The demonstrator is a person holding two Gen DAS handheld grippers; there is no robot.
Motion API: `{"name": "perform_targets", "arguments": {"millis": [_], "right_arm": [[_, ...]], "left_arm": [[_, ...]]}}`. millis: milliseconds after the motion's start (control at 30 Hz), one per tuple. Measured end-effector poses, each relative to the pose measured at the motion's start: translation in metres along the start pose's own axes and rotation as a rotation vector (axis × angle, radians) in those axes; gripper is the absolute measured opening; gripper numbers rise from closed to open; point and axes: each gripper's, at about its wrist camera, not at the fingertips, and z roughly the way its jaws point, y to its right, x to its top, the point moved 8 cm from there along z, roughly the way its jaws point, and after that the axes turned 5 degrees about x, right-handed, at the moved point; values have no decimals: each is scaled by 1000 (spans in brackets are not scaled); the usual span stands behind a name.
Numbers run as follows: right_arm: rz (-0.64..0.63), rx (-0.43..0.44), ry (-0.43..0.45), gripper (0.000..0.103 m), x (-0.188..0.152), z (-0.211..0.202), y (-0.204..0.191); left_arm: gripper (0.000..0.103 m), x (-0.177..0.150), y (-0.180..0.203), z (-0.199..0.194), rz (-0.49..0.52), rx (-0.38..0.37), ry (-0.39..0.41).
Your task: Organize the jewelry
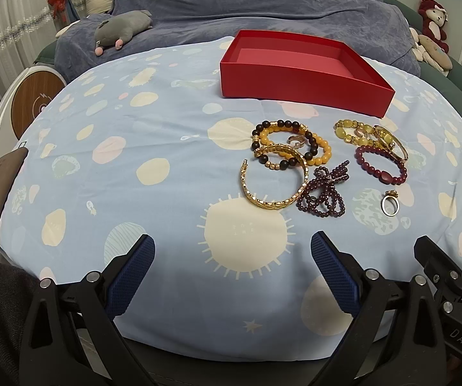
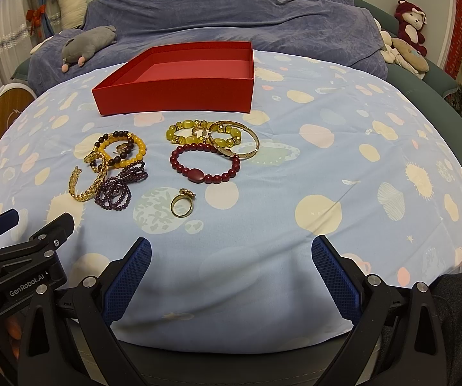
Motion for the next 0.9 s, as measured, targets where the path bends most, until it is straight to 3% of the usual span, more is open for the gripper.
{"name": "perform_targets", "arguments": {"millis": [433,900], "right_arm": [[-6,-6,5,96,1,-2,0],[58,15,7,96,9,-3,8]], "left_arm": [[93,0,-1,1,-11,-4,-6],[93,13,2,2,-37,-72,-20]]}}
